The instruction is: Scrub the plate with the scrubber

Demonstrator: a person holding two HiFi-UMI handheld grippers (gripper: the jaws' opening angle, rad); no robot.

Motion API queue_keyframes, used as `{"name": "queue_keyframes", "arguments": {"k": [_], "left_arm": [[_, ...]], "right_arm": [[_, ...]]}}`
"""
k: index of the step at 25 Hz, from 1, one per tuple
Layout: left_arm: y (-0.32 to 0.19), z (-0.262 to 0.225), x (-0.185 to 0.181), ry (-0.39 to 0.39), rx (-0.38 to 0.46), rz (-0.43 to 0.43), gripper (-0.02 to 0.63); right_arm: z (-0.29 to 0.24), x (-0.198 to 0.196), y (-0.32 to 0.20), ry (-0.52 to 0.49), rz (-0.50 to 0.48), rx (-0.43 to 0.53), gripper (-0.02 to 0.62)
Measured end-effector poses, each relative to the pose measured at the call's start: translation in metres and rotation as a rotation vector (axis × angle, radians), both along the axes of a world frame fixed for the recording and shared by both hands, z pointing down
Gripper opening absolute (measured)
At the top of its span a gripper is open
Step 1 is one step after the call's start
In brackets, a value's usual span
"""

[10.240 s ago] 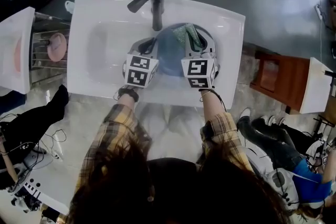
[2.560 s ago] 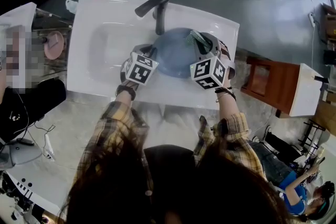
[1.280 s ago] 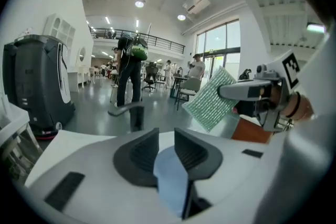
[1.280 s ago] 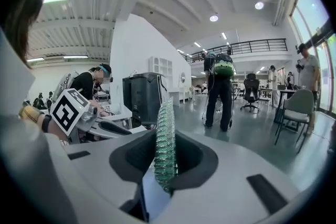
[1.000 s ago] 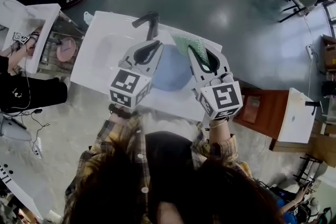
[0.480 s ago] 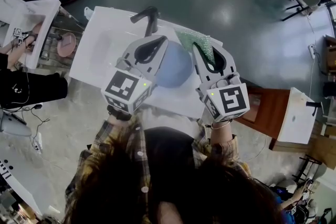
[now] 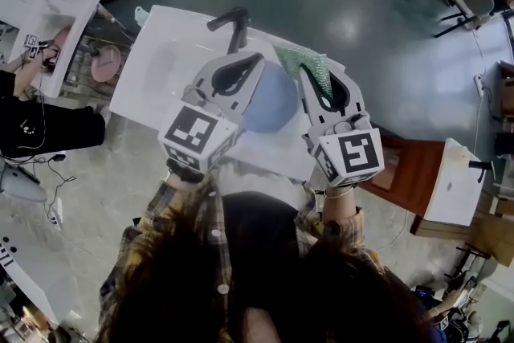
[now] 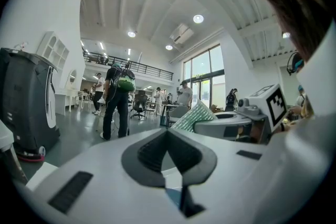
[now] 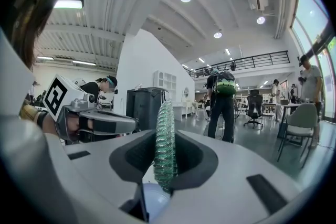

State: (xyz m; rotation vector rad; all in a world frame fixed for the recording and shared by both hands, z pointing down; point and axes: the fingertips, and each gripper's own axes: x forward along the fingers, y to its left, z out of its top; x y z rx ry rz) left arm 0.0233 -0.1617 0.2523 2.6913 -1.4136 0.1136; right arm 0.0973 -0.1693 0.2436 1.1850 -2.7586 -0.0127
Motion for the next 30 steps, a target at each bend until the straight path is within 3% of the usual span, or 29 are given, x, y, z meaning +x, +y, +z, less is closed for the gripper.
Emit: {"name": "queue_keyframes", "arguments": {"k": [17,30], "left_arm": [[-0.001,-0.011,-0.015,-0.005,0.027,-0.028,0.015],[0.010,-0.032,0.002,0.049,0.128,0.066,0.015]], "right_arm": [[-0.002,-0.012,-0.001,0.019,-0.014,0.005,0.092],[-0.004,0.002,0.004,0.018,0.018,0.021,0.091]]}}
